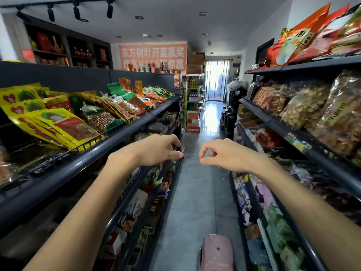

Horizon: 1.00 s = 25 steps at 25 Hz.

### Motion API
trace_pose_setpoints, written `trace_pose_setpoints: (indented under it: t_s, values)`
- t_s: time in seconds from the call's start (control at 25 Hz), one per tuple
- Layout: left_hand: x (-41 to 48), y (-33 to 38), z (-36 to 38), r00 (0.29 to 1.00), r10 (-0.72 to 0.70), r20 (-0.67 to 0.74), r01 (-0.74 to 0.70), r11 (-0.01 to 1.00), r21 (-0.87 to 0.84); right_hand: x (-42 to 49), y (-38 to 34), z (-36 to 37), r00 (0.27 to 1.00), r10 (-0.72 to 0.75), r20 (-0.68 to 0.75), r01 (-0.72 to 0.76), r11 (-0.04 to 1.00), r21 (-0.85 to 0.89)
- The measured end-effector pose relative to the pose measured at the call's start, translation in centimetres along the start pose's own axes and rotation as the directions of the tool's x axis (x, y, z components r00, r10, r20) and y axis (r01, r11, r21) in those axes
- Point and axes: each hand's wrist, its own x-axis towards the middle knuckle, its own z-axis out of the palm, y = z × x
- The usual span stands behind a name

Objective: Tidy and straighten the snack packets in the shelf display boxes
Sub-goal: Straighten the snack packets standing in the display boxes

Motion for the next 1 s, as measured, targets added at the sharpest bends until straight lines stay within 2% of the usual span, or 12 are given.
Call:
trace_pose_setpoints:
  t_s: [0.24, 0.36, 0.72, 1.0]
  values:
    - [8.3, -2.7, 5.3, 0.987, -0.105, 0.121, 0.104, 0.994, 0.013, 8.3, 8.9, 3.4, 0.977, -0.167, 0.129, 0.163, 0.986, 0.037]
    - [11.9, -3.8, 7.2, 0.972, -0.201, 0.123, 0.201, 0.979, 0.012, 12.7, 13.2, 4.8, 0.952, -0.227, 0.206, 0.224, 0.974, 0.039]
    - [19.8, -9.8, 8.1, 0.898, -0.429, -0.095, 0.428, 0.903, -0.039, 28.1, 16.8, 8.0, 0.855, -0.408, 0.32, 0.399, 0.912, 0.094]
    - [28.9, -20.7, 9.4, 0.878, -0.477, 0.043, 0.479, 0.875, -0.071, 41.5, 19.4, 11.8, 0.819, -0.433, 0.377, 0.432, 0.897, 0.093]
